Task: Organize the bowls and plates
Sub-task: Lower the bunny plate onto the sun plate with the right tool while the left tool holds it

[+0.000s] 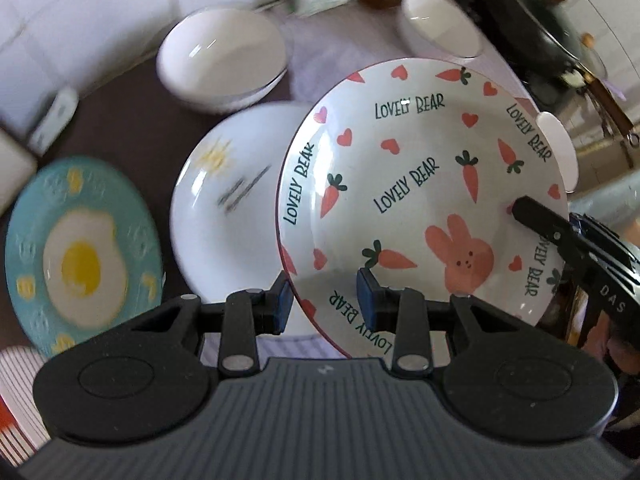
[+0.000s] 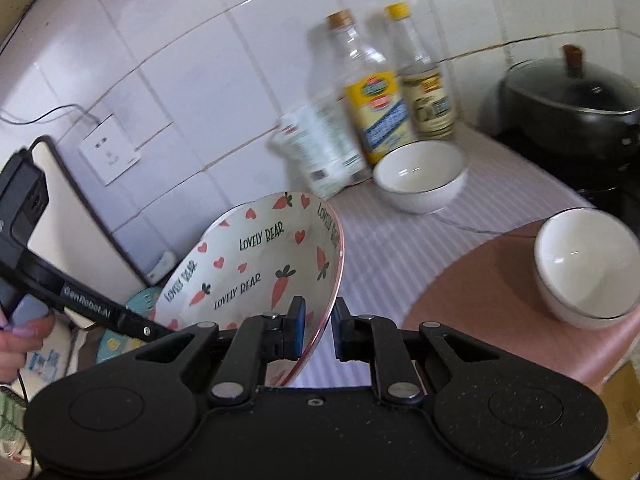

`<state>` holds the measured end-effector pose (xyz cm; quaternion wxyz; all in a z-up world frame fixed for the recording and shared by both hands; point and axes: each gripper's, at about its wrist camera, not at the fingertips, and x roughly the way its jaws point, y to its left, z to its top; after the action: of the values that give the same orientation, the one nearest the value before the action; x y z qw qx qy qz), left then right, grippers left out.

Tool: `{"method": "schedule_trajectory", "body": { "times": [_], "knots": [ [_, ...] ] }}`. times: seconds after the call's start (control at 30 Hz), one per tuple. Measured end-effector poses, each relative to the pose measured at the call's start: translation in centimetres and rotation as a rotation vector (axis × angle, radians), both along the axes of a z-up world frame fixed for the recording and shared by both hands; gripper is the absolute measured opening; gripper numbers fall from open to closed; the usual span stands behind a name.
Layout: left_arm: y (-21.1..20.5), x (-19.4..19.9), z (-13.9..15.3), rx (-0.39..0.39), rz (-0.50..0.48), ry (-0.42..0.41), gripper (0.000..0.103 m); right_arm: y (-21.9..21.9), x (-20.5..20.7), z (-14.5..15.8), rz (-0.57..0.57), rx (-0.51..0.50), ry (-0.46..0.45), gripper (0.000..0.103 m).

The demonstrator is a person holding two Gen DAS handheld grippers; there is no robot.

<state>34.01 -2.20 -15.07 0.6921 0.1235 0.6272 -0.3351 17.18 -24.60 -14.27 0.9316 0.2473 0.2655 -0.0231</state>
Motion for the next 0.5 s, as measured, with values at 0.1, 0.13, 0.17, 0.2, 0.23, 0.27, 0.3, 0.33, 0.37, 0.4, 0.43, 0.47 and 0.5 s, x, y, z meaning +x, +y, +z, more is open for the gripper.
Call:
{"method": "schedule_trajectory", "body": {
  "times": [0.1,0.13,0.17,0.2,0.23,0.27,0.3,0.33,0.37,0.4,0.43,0.47,0.5],
  "knots": [
    [1.4,-0.4,-1.2,0.016,0.035,0.02,0.033,1.0,1.1,-0.5,0.046,0.0,0.01,0.018],
    [1.8,-0.2,-1.8,0.018,0.049,0.037,0.033,1.3,1.6,-0.8,0.06,-0.002,0.019,0.018],
    [2.2,0.0,-2.3,0.016,0.063,0.051,0.033,1.4,1.9,-1.0,0.075,-0.001,0.027,0.018],
    [2.7,0.1,-2.8,0.014,0.08,0.065,0.033,1.5,2.1,-1.4,0.09,0.002,0.03,0.018],
    [3.1,0.1,-3.1,0.016,0.09,0.07,0.033,1.6,2.5,-1.7,0.11,0.008,0.034,0.018],
    [3.4,0.1,-3.5,0.019,0.099,0.073,0.033,1.7,2.8,-1.9,0.125,0.012,0.041,0.018],
    [3.7,0.1,-3.9,0.022,0.105,0.075,0.033,1.9,3.2,-2.2,0.136,0.011,0.048,0.018],
    [4.0,0.0,-4.2,0.027,0.114,0.079,0.033,2.1,3.6,-2.4,0.143,0.006,0.058,0.018],
    [4.2,0.1,-4.5,0.029,0.124,0.085,0.033,2.3,3.8,-2.6,0.149,0.005,0.066,0.017],
    [4.4,0.0,-4.8,0.03,0.13,0.089,0.033,2.4,4.2,-2.9,0.152,0.009,0.075,0.017],
    [4.4,0.1,-5.0,0.033,0.133,0.091,0.033,2.5,4.5,-3.2,0.154,0.012,0.085,0.017],
    [4.4,0.1,-5.1,0.038,0.13,0.088,0.033,2.6,4.9,-3.4,0.156,0.013,0.093,0.017],
    [4.5,0.1,-5.1,0.043,0.126,0.083,0.033,2.8,5.2,-3.6,0.16,0.009,0.105,0.017]
  ]
}}
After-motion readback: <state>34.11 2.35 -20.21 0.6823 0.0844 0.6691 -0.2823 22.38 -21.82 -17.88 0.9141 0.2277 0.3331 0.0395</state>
